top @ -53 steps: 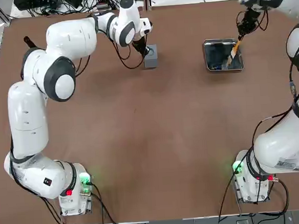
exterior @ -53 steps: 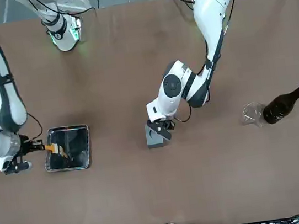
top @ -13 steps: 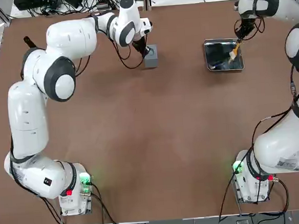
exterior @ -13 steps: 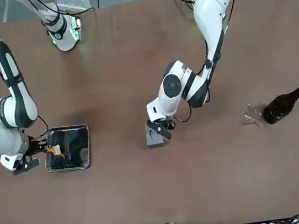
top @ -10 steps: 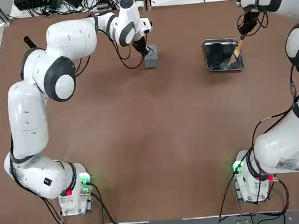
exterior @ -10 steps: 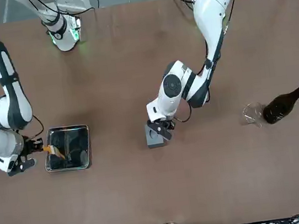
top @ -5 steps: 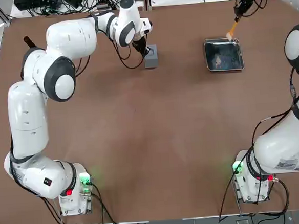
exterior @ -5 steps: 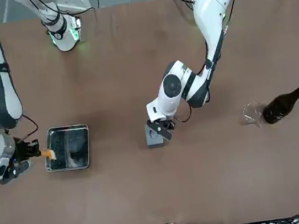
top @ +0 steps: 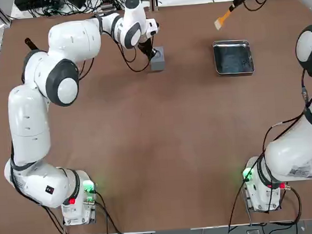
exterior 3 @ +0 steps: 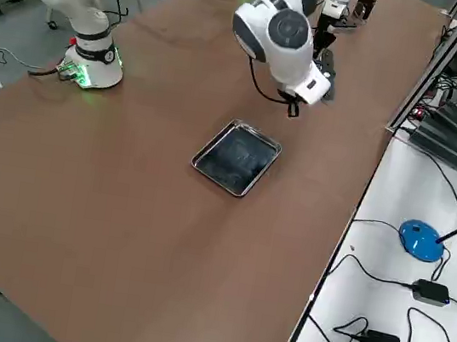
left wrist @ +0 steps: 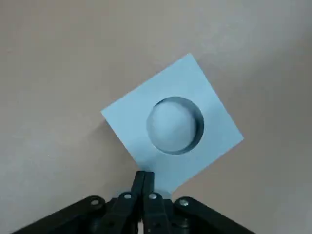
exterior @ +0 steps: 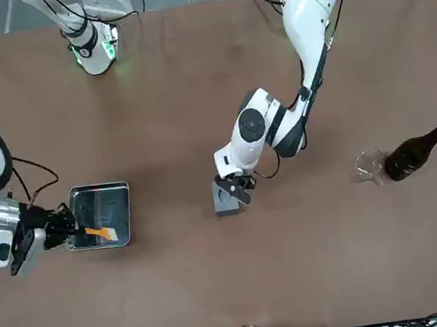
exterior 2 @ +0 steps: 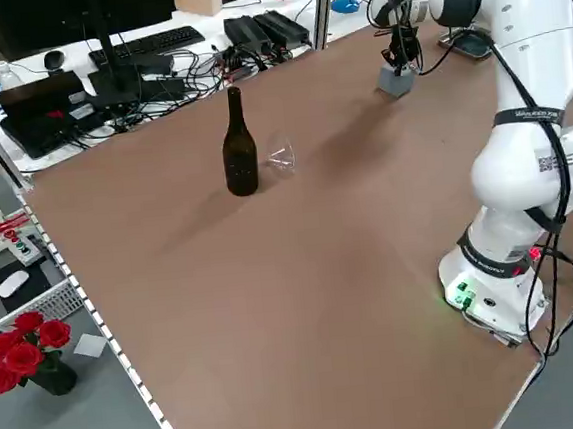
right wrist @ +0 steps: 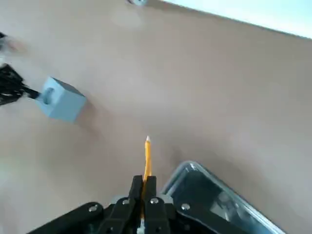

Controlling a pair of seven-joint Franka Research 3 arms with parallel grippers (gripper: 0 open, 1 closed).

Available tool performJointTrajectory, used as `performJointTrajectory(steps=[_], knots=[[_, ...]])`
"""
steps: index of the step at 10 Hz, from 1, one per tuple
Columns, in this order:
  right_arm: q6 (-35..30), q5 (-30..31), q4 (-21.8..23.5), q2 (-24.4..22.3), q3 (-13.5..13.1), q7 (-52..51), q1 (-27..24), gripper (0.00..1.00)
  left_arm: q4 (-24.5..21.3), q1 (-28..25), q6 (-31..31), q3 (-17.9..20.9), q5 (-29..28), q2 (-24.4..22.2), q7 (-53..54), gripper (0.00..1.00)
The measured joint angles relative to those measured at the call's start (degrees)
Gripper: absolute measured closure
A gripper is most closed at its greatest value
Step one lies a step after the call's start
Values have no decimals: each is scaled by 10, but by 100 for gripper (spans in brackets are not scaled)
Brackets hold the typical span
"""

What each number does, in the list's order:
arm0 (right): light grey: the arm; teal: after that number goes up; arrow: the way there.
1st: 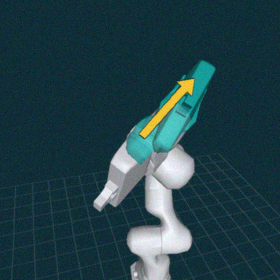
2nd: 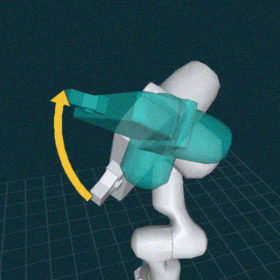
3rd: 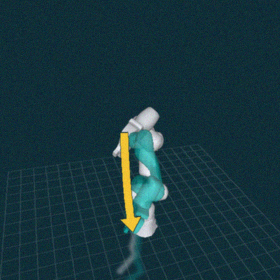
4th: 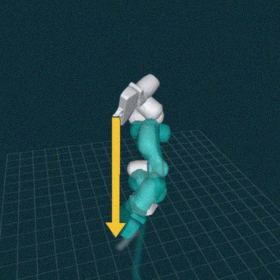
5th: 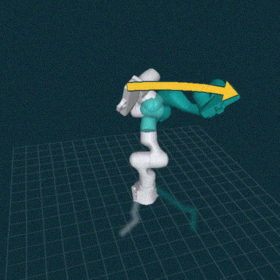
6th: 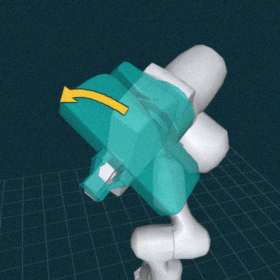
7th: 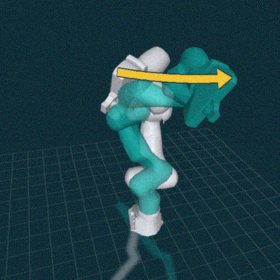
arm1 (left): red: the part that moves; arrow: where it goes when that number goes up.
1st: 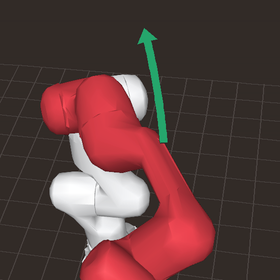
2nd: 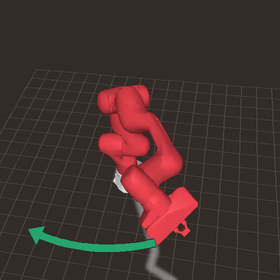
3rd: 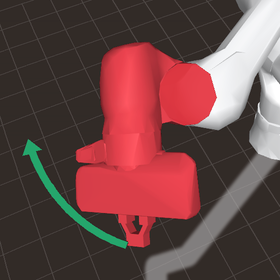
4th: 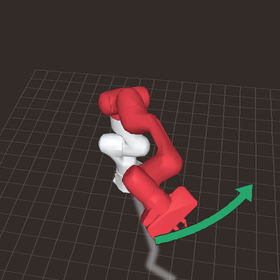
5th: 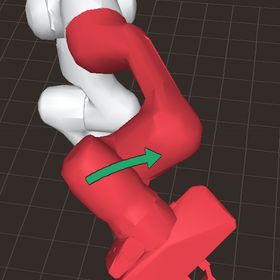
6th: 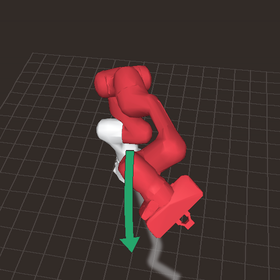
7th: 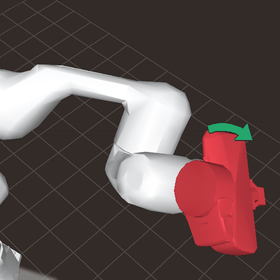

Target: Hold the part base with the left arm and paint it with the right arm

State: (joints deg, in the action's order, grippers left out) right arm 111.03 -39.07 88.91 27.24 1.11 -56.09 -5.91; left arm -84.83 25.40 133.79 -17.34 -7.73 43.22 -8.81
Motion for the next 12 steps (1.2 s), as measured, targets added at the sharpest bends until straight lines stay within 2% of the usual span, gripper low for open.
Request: performJointTrajectory(steps=[3, 6, 9, 12], knots=[[3, -173, -1, 79, -1, -205, -1, 96, 0, 0, 0, 0, 0, 0, 0, 95], [1, -298, -3, 131, -1, -391, -1, 96, 0, 0, 0, 0, 0, 0, 0, 95], [-5, -368, -2, 170, 10, -532, 7, 96, 0, 0, 0, 0, 0, 0, 0, 95], [-4, -386, -5, 209, 47, -618, 23, 96, 0, 0, 0, 0, 0, 0, 0, 95]])
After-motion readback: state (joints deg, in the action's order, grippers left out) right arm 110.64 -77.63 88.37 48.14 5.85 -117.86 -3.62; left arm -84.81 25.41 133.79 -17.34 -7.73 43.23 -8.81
